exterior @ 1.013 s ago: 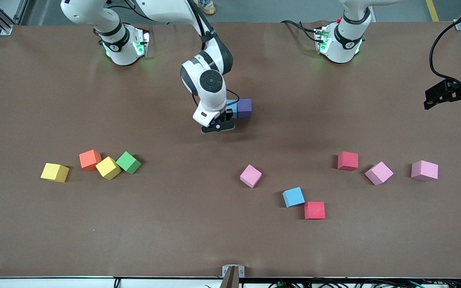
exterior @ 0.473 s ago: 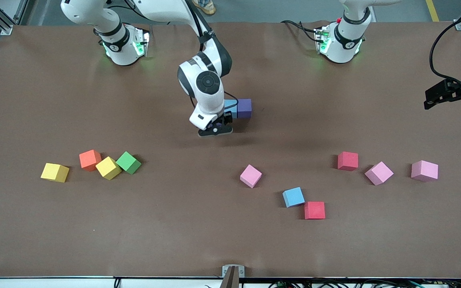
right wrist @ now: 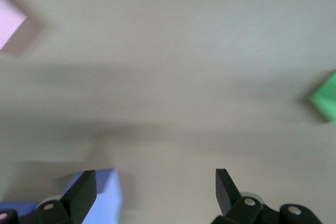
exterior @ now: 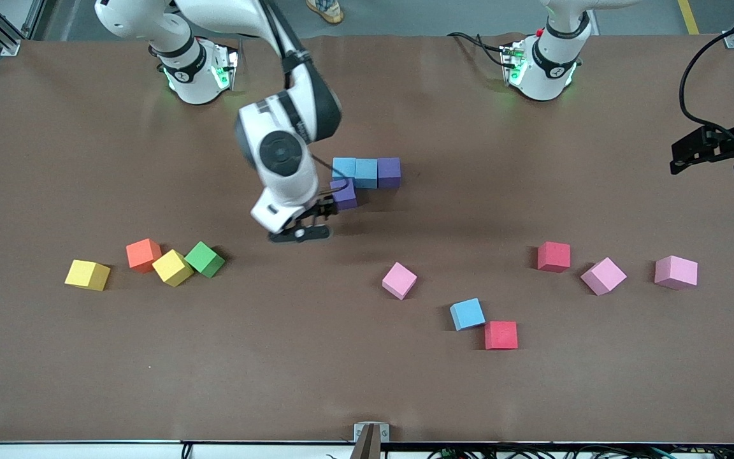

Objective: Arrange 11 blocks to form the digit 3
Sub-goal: 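Reach and grasp the green cube with the right gripper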

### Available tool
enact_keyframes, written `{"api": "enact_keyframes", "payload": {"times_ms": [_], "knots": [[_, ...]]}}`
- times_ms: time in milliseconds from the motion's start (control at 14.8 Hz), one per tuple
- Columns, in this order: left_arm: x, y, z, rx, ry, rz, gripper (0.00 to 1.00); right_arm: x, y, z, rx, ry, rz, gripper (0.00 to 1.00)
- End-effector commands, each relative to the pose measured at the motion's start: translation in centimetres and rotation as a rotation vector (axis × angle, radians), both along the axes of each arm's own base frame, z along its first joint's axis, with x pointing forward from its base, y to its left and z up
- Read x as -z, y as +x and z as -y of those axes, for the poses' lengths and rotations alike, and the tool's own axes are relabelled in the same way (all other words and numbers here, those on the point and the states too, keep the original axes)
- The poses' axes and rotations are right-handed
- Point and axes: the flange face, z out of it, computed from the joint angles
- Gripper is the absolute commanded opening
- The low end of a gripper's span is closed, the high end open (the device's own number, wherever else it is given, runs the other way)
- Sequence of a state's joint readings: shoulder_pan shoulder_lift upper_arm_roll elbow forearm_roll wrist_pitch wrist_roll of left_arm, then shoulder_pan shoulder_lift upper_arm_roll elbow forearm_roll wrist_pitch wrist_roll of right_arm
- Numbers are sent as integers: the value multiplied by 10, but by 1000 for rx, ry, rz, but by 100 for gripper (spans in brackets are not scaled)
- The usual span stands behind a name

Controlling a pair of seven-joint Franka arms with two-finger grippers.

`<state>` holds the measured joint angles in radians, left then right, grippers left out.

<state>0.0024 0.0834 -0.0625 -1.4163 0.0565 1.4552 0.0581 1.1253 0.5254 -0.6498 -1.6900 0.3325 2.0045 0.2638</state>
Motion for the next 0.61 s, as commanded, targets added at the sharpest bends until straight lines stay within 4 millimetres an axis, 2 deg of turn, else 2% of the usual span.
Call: {"api": "enact_keyframes", "payload": {"times_ms": [0,135,270,405,540], "knots": [[15,16,13,44,1,8,100,-6,33,70,-42,17,-17,100],[24,24,13,53,2,14,100,-4,57,126,-99,31,-26,100],[42,33,16,58,2,-9,100,8,67,176,-178,42,-55,100],[59,40,22,68,8,-35,100,17,73,214,-307,65,-76,100],[62,43,22,69,9,-30,100,29,73,233,-499,110,-97,100]]}}
